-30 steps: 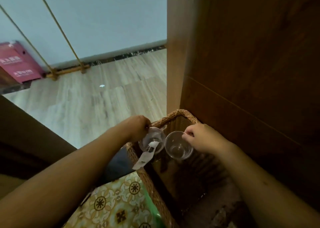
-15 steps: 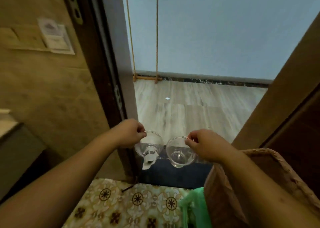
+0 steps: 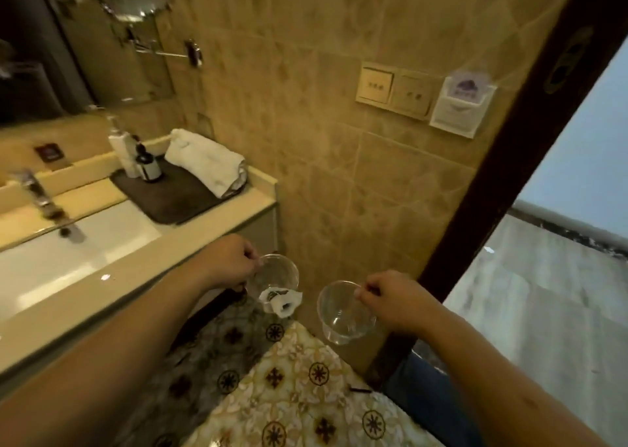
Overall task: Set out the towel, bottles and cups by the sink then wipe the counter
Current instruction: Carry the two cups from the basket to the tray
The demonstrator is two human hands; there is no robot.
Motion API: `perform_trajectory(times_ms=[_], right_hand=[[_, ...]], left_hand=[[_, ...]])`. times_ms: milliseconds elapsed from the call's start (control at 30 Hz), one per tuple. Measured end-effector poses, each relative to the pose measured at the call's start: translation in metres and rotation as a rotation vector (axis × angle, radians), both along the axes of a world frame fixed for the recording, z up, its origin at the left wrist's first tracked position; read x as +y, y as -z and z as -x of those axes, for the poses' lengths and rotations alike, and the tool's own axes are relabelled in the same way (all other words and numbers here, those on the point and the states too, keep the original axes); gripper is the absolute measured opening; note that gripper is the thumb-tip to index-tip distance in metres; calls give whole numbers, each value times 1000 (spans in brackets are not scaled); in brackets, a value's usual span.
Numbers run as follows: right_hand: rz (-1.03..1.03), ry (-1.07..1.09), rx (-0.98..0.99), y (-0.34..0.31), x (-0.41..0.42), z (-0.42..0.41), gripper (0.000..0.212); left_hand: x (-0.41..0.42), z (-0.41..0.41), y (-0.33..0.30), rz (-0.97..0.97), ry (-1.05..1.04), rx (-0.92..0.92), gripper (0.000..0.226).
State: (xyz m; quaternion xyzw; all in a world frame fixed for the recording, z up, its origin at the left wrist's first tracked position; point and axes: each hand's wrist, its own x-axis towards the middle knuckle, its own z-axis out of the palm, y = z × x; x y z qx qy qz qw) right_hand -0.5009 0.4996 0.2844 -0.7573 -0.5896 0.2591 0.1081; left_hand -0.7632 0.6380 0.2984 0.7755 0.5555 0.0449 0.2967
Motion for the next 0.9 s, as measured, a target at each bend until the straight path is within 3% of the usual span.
perform_trajectory(times_ms=[367,733,900], right_hand=[[-71,-392,21,18,200,108,32],[-69,-567,132,21,413,151,40],[12,-578,203,29,486,169,30]], left_hand=[[79,137,30,22,-509,-61,16],[212,168,24,28,-881,-128,16],[272,178,27,29,-982,-210,19]])
